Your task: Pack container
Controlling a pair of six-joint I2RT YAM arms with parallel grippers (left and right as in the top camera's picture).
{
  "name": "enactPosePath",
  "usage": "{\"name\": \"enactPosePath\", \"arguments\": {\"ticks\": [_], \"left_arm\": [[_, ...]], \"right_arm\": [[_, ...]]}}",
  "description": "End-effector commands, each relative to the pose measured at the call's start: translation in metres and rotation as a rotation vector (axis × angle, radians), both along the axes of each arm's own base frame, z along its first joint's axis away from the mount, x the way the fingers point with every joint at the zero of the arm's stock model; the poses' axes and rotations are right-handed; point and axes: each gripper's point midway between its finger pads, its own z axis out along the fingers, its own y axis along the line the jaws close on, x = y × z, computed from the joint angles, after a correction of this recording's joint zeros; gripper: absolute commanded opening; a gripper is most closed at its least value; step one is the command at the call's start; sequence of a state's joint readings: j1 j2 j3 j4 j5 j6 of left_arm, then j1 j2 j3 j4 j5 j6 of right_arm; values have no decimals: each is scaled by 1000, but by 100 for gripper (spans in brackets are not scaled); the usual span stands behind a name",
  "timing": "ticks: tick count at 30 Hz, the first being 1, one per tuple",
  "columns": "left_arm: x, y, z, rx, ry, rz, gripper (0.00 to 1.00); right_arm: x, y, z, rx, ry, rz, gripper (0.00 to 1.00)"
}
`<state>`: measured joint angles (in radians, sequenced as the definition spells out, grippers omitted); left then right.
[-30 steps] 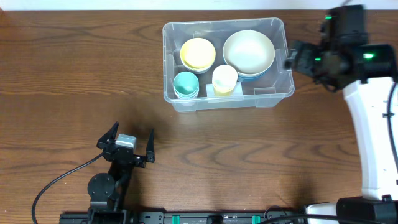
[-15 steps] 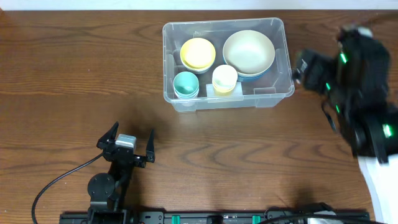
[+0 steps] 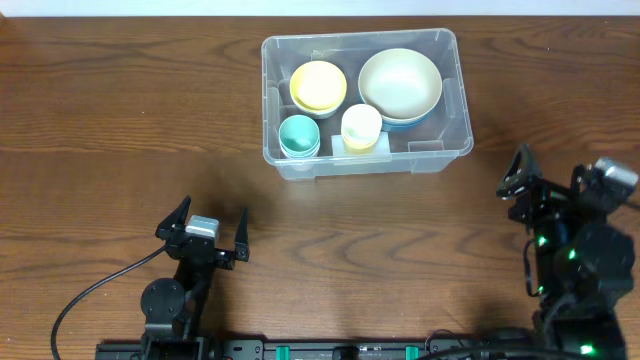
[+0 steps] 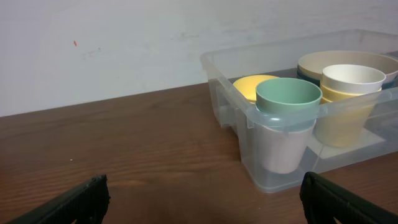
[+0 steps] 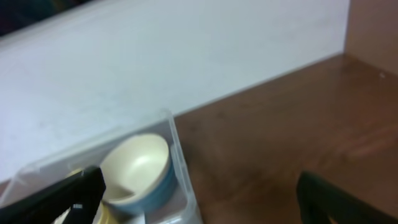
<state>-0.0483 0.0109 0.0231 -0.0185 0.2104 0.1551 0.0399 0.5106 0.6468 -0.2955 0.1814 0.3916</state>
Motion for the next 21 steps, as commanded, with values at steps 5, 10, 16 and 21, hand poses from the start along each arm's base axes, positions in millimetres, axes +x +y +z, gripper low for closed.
{"name": "enactPosePath", "arguments": {"ticks": [5, 10, 16, 21], "left_arm": [[-1, -2, -16, 5, 45, -13, 98], [-1, -2, -16, 5, 44, -13, 98], [-1, -2, -16, 5, 45, -13, 98], [-1, -2, -16, 5, 45, -13, 98]], "right_arm": [[0, 27, -31, -126, -98, 192, 99], [-5, 38, -50, -210, -129, 261, 99], [-16, 47, -67, -307, -176, 313, 99], [-22, 47, -80, -327, -202, 312, 99]]}}
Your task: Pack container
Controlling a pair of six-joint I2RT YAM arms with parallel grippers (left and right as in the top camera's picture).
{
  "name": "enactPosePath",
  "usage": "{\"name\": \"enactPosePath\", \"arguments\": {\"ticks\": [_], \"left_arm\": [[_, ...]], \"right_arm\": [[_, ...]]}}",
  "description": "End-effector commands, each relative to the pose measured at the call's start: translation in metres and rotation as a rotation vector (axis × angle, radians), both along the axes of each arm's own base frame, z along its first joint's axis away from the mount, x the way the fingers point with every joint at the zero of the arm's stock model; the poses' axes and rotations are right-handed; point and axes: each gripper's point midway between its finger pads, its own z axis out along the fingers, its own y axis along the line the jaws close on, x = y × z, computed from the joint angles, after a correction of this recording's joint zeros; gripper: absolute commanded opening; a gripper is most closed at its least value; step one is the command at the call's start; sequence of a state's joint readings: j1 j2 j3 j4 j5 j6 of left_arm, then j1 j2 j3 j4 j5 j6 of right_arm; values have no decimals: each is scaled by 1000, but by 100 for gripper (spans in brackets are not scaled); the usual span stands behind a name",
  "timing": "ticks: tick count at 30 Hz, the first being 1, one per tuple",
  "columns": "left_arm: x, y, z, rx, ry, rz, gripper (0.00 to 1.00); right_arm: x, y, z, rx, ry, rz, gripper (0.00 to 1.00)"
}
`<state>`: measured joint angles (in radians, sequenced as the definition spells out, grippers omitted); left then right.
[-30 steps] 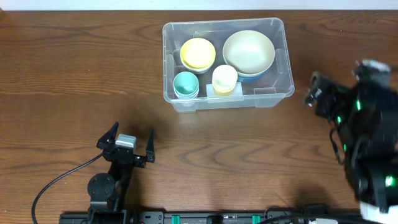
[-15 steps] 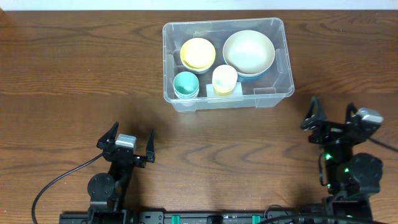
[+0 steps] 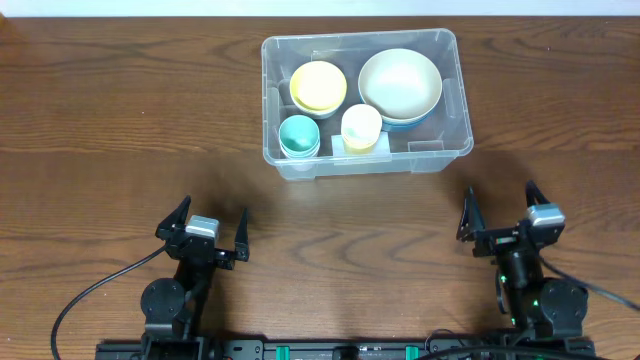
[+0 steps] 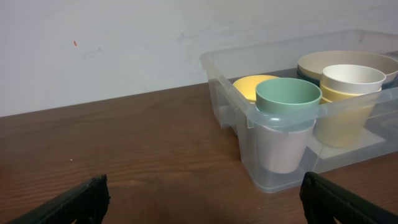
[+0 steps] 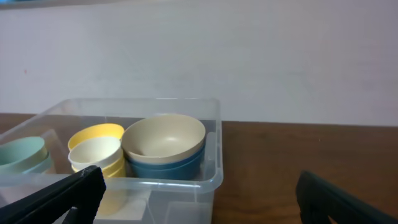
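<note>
A clear plastic container (image 3: 455, 90) stands at the back middle of the table. Inside are a cream bowl (image 3: 400, 82) stacked on a blue one, a yellow bowl (image 3: 318, 85), a teal cup (image 3: 299, 133) and a cream cup on yellow ones (image 3: 361, 124). My left gripper (image 3: 203, 228) rests open near the front left, empty, facing the container (image 4: 273, 174). My right gripper (image 3: 505, 217) rests open near the front right, empty, facing the container (image 5: 205, 180) and its cream bowl (image 5: 163, 137).
The wooden table (image 3: 120, 120) spreads around the container. A white wall (image 4: 124, 43) runs behind the table. A black cable (image 3: 90, 295) trails from the left arm's base at the front edge.
My right arm has come down and inward from the far right to a low resting pose, gripper open and level, facing the container. The left arm and the dishes are unchanged.
</note>
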<state>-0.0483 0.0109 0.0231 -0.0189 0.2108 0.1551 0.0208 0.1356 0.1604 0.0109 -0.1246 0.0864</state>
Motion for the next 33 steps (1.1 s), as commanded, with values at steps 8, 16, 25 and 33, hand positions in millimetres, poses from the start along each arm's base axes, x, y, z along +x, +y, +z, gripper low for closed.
{"name": "enactPosePath", "arguments": {"ticks": [8, 16, 25, 33], "left_arm": [[-1, -2, -16, 5, 44, -13, 98], [-1, -2, -16, 5, 44, -13, 98], [-1, -2, -16, 5, 44, -13, 98], [-1, -2, -16, 5, 44, -13, 98]], "right_arm": [[0, 0, -42, -61, 20, 6, 99], [-1, 0, -63, -202, 63, 11, 99], [-1, 0, -63, -251, 57, 11, 99], [-1, 0, -63, -251, 57, 11, 99]]}}
